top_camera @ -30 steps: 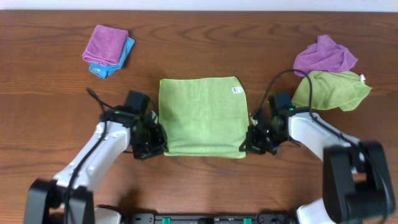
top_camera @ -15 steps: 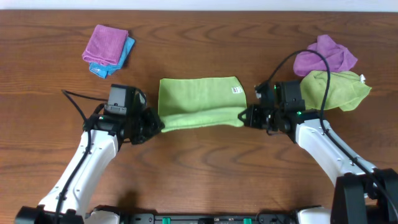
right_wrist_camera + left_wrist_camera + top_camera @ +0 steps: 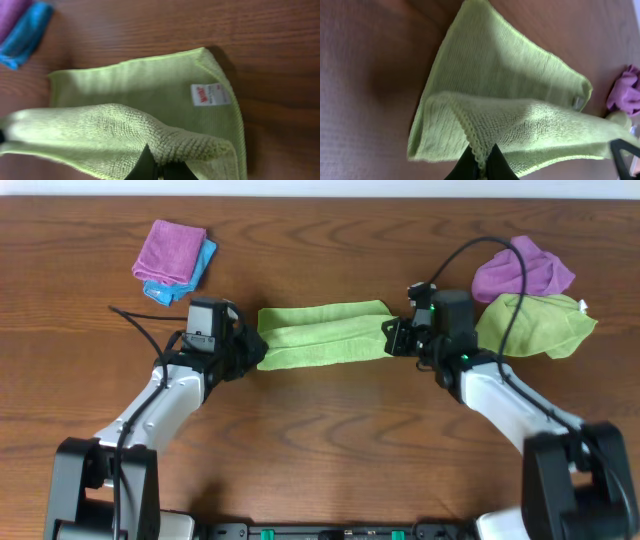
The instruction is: Fold the cloth
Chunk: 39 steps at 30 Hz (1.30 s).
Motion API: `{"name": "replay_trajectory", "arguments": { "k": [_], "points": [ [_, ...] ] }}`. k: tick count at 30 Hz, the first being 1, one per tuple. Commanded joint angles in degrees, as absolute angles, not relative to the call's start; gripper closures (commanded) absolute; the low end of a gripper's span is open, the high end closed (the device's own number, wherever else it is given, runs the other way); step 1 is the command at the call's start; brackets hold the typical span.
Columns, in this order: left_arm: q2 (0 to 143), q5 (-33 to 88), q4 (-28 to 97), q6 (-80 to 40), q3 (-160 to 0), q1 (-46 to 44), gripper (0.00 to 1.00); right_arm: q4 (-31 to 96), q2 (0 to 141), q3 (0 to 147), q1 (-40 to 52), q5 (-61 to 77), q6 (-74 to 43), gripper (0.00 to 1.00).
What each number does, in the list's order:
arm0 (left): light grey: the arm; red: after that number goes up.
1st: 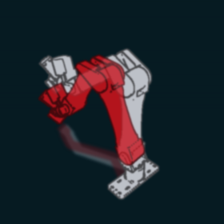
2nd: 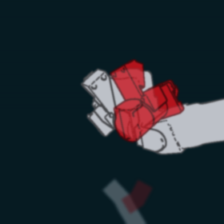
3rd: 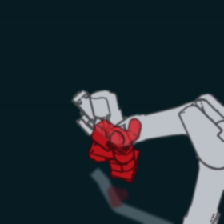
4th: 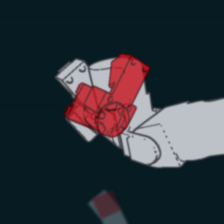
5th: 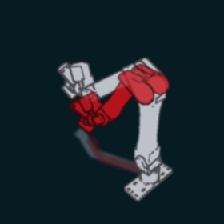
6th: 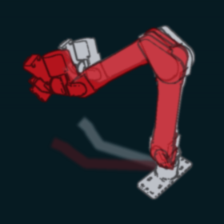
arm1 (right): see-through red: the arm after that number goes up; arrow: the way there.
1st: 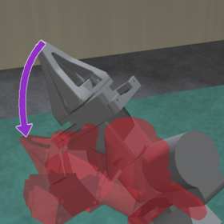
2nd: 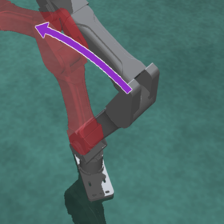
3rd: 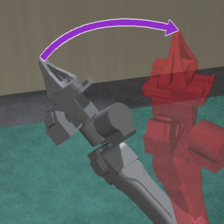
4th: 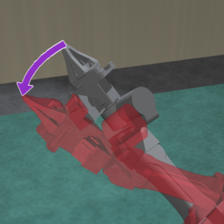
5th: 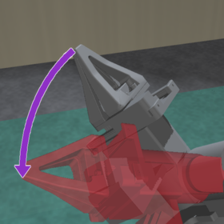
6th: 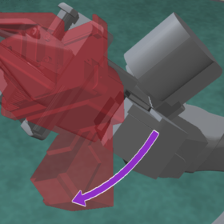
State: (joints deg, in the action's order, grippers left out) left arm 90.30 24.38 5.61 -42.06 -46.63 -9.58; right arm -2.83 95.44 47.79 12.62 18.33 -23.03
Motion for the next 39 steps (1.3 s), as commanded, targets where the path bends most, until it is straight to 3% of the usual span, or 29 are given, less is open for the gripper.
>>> {"name": "replay_trajectory", "arguments": {
  "k": [1,9,25,27,28,31,33,39],
  "points": [
    [91.61,20.18,4.01,-43.35,-47.07,-9.02,0.94,-3.29,99.0,52.03,12.75,12.97,-21.45,0.99],
    [96.05,19.05,-3.57,-45.25,-47.13,-9.02,0.94,-2.2,105.14,58.87,12.84,10.68,-19.64,0.99],
    [105.51,19.0,-9.1,-45.25,-50.85,-9.02,0.94,-3.51,110.69,58.98,14.35,3.07,-17.47,0.98],
    [105.65,19.0,-9.02,-45.23,-50.85,-9.02,0.94,-3.62,110.69,58.98,14.87,1.5,-17.5,0.91],
    [105.62,19.07,-8.99,-45.21,-50.85,-9.02,0.92,-3.75,110.69,59.0,15.05,1.15,-17.47,0.81],
    [105.6,19.05,-9.08,-45.19,-50.85,-8.88,0.8,-3.92,110.43,59.16,15.2,0.84,-17.52,0.64],
    [105.34,19.07,-9.02,-44.77,-50.85,-8.58,0.76,-3.9,109.93,59.27,15.2,0.84,-17.52,0.53],
    [102.87,19.46,-7.35,-41.71,-52.27,-7.44,0.55,-2.11,105.8,59.27,15.2,0.82,-17.54,0.45]
  ]
}}
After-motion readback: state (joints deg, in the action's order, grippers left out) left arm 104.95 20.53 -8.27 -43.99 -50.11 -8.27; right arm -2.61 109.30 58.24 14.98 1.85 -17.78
